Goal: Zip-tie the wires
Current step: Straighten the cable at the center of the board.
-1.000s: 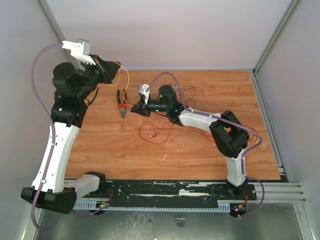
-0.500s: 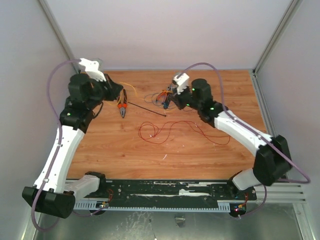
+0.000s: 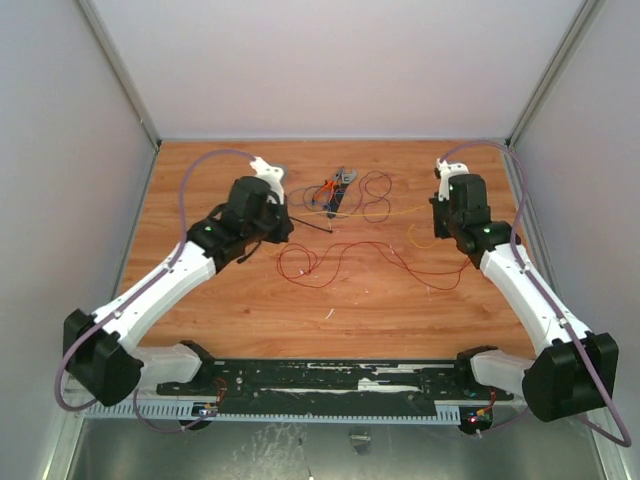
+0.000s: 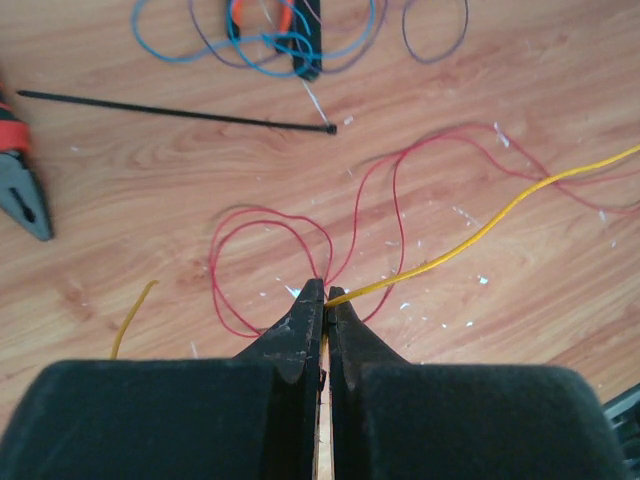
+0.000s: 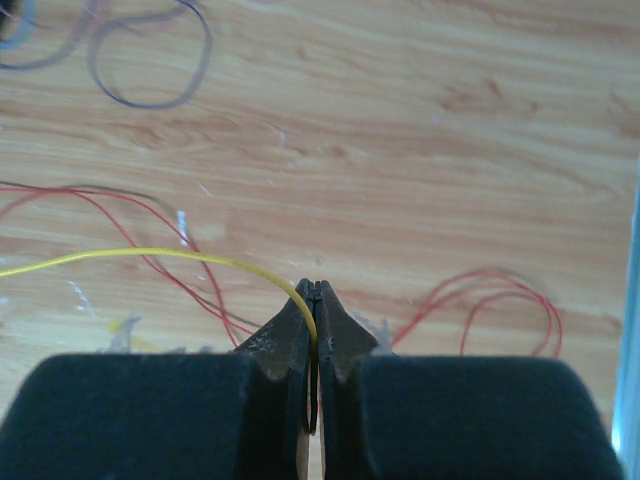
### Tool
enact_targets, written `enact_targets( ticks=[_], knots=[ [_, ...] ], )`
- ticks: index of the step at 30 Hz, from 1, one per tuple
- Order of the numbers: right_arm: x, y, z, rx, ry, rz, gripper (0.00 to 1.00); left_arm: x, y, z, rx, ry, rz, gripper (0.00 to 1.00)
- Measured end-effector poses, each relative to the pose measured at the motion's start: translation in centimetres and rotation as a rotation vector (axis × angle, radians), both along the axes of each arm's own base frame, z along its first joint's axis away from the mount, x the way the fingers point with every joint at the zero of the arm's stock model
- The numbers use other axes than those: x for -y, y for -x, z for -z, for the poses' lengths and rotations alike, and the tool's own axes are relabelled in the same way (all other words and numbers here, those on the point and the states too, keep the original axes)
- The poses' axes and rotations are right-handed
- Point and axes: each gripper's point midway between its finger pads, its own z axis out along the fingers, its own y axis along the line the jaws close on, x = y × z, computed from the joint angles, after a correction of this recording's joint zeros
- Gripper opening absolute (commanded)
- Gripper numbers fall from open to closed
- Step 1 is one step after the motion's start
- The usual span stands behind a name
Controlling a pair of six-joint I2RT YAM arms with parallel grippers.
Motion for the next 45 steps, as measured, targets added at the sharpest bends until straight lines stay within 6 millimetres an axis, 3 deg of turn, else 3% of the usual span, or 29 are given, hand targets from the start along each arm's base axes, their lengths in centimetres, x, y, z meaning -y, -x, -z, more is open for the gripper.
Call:
enact_targets(
  ticks=[5,18,31,38,45],
  knots=[
    [2.0,1.3,2.5,-0.093,0.059,0.074,0.0,2.5,0.6,3.8,-0.07,-0.067,0.044,0.0],
    [2.7,2.8,9.5,-0.357,0.146,0.089,0.0,3.5,0.5,12.2,-0.223,-0.234,0.054,0.0],
    [2.7,3.5,13.7,-0.502,0.178,0.076,0.08,3.9,-0.4,16.5,-0.288,-0.33,0.069,0.0],
    [2.6,3.2,14.7,-0.535,0.191,0.073,0.15,3.8,-1.3,17.5,-0.285,-0.373,0.063,0.14],
    [2.5,2.3,14.5,-0.527,0.194,0.072,0.24,3.3,-1.5,18.7,-0.294,-0.418,0.053,0.34]
  ],
)
